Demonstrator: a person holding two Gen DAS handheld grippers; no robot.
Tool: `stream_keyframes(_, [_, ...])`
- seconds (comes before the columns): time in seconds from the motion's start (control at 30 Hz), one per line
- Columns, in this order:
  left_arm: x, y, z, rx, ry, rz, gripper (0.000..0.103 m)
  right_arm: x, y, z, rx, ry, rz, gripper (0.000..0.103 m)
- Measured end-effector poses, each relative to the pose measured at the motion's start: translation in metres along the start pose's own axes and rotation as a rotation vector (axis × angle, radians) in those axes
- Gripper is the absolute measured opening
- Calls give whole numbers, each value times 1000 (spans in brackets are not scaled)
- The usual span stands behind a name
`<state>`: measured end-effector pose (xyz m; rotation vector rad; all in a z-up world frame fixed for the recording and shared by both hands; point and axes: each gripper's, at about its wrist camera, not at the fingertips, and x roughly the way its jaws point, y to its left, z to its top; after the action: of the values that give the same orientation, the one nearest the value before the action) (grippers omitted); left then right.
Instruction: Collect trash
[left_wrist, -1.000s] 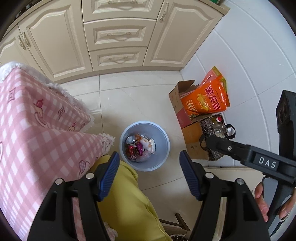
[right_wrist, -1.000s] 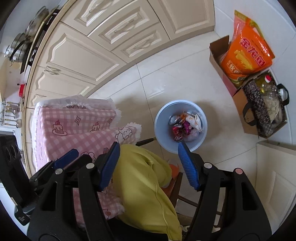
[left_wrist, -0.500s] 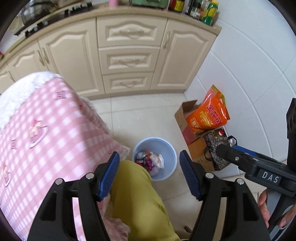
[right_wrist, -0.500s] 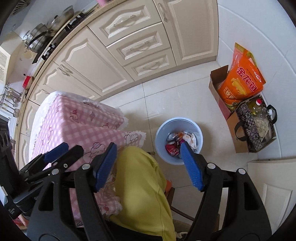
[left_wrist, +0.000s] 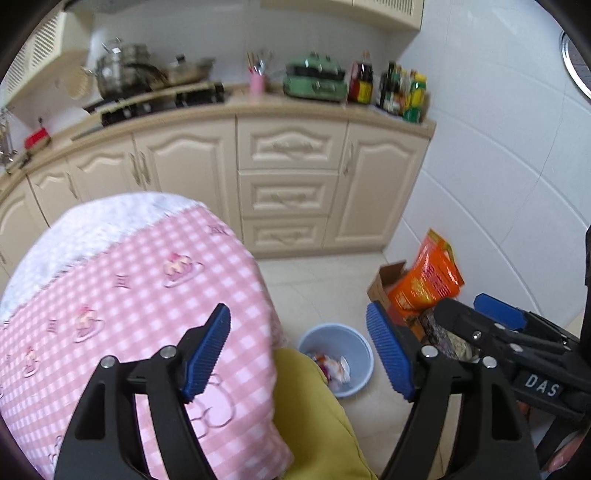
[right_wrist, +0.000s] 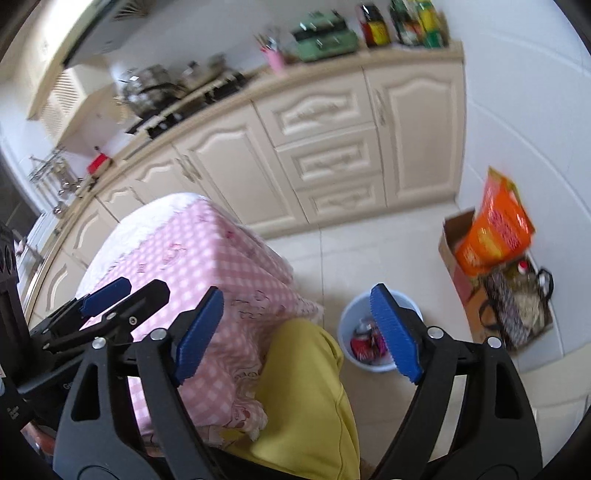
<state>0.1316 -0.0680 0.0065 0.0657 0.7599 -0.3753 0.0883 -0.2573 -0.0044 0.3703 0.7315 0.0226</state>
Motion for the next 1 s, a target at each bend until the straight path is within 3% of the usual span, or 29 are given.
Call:
stream_keyframes(0.17, [-40,8,-10,-17,-104,47,75,-22,21,-9,-64,-80,21,85])
stream_keyframes(0.47, [-97,10,-28,-33,-291,134,86,-61,42,-24,-174,-240,76,88])
stream_keyframes(0.77, [-121,10,-41,-60,-364,183,90,-71,51,-36,-254,-275,85,88])
stream_keyframes(1.0, [-125,10,-45,-66,-375,200,94,-68,47,-39,-234,-262,102,89])
